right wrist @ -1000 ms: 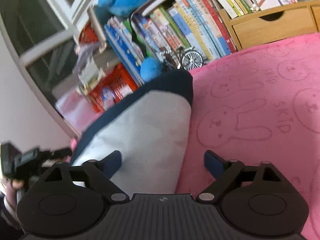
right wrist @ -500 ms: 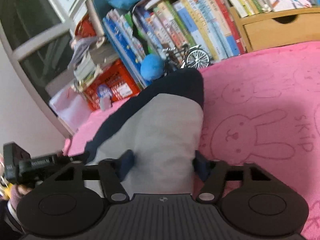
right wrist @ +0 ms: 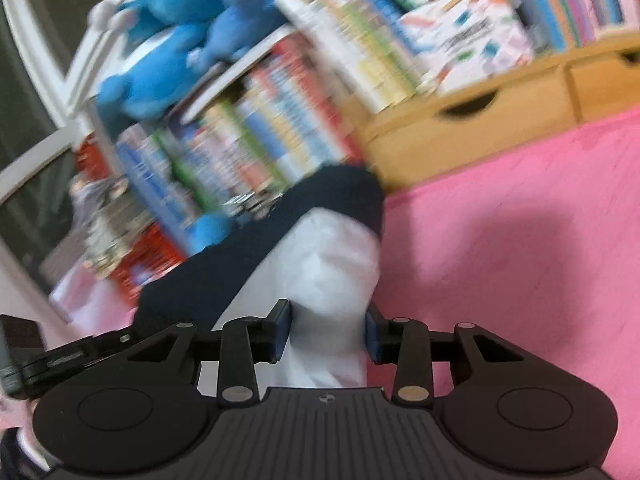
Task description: Fold clothes
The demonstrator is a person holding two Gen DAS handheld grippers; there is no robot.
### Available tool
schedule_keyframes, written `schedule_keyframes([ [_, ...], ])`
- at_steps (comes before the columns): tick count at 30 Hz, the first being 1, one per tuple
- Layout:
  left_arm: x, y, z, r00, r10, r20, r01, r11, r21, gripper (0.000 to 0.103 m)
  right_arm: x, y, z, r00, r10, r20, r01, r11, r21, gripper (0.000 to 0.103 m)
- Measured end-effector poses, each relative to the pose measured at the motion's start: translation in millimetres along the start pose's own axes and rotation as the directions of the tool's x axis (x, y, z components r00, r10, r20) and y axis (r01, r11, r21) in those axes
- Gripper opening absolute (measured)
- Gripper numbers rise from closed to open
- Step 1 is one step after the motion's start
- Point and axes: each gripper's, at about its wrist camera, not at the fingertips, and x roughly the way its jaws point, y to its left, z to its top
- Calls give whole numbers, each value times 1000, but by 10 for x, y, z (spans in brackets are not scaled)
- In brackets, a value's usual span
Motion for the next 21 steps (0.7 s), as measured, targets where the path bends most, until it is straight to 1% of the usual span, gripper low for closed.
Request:
schedule_keyframes([
  [2, 187, -67, -37, 998, 57, -17, -56, 998, 34, 36, 69, -141, 111, 996, -87, 14, 87, 996, -10, 40],
  [3, 201, -71, -94, 997, 79, -18, -78, 996, 43, 41, 68, -200, 151, 993, -120, 18, 120, 993, -10, 40],
  [4, 215, -75, -150, 995, 100, -18, -99, 994, 52, 43, 8, -238, 165, 992, -120, 24, 121, 993, -11, 41],
  [5, 174, -84, -202, 993, 116, -8, -115, 991, 63, 43, -86, -264, 155, 994, -100, 34, 101, 995, -19, 43],
  [6, 79, -79, -248, 992, 125, 2, -125, 990, 73, 43, -189, -283, 135, 996, -75, 38, 76, 997, -33, 50],
  [7, -25, -62, -292, 991, 134, 8, -134, 988, 79, 43, -306, -286, 95, 998, -50, 34, 52, 997, -60, 55],
  [9, -264, -103, -411, 989, 147, 11, -147, 983, 106, 42, -536, -245, -40, 999, -35, 26, 38, 989, -141, 57],
  [11, -511, -166, -539, 987, 158, 12, -158, 978, 137, 41, -735, -186, -182, 999, -33, 11, 35, 976, -215, 60],
  [14, -935, -325, -682, 976, 203, 78, -213, 963, 163, 42, -1002, -34, -427, 999, -33, -18, 25, 948, -316, 65],
  [15, -1077, -377, -721, 972, 210, 109, -226, 961, 160, 43, -1078, 25, -511, 999, -34, -27, 22, 938, -345, 67],
  [16, -1216, -426, -754, 967, 211, 145, -232, 961, 149, 48, -1141, 90, -607, 999, -30, -33, 16, 930, -368, 70],
  [17, -1314, -478, -788, 963, 207, 171, -231, 965, 128, 52, -1204, 156, -704, 999, -27, -40, 9, 920, -391, 71],
  [19, -1448, -586, -856, 958, 194, 211, -213, 975, 68, 63, -1330, 287, -896, 998, -21, -53, -5, 900, -435, 74],
  [20, -1516, -640, -890, 954, 188, 232, -202, 979, 38, 65, -1382, 343, -985, 998, -17, -56, -10, 894, -449, 76],
  [21, -1516, -664, -927, 955, 190, 229, -197, 980, 7, 67, -1421, 386, -1065, 998, -12, -55, -14, 892, -452, 77],
])
